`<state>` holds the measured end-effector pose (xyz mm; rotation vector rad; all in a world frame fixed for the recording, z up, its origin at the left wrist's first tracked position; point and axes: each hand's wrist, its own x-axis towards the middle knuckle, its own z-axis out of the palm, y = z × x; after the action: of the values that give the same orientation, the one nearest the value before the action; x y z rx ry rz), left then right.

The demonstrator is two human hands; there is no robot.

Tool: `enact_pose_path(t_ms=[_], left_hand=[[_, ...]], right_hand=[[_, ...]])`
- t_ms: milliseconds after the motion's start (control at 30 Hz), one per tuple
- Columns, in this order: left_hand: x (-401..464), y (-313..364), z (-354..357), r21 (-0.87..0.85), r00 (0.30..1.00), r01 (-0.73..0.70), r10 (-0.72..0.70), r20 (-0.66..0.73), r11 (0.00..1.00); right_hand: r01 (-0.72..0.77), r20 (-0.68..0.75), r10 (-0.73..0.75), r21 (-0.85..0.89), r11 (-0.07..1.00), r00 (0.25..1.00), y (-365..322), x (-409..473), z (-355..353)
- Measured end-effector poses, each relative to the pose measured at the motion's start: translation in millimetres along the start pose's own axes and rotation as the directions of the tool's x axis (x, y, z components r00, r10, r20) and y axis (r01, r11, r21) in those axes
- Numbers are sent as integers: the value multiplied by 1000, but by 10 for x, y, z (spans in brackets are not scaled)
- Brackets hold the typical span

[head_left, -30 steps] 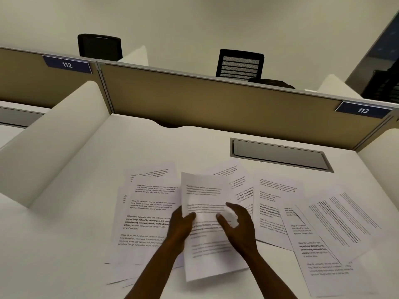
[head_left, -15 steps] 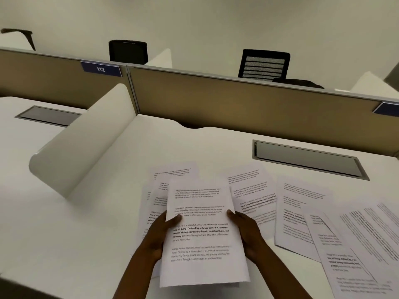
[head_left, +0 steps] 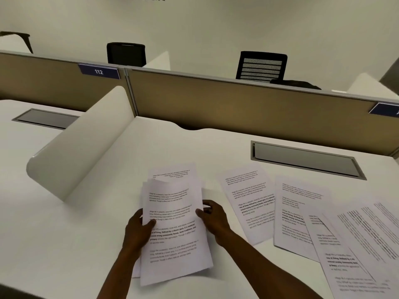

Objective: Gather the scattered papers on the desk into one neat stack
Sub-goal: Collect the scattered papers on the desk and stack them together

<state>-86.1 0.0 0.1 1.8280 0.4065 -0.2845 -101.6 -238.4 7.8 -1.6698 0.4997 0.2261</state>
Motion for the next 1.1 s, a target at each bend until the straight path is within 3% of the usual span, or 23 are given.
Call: enact_pose_path(t_ms=[100, 200, 333, 500, 800, 967, 1100], left_hand=[[-21, 42, 14, 107, 995, -42, 52, -86, 993], [-36, 31, 56, 188, 979, -59, 93, -179, 980], [-66, -25, 232, 397, 928, -83, 216, -303, 914], [-166, 110, 592, 351, 928, -241, 321, -191, 905], [-433, 238, 1293, 257, 915, -399, 398, 58, 880], [-541, 404, 1745, 131, 936, -242, 196, 291, 961], [-516, 533, 1999, 105, 932, -51, 10, 363, 993]], right_hand=[[94, -28, -105, -252, 963, 994, 4, 1, -18], [166, -91, -238, -483, 860, 967, 101, -8, -194], [59, -223, -283, -680, 731, 933, 260, -22, -672], [-139, -248, -114, -805, 577, 962, 439, 17, -1104], [-19, -112, -233, -929, 371, 966, 367, 19, -983], [4, -131, -323, -923, 386, 937, 346, 38, -1004], [-9, -196, -333, -872, 490, 922, 310, 45, -1049]])
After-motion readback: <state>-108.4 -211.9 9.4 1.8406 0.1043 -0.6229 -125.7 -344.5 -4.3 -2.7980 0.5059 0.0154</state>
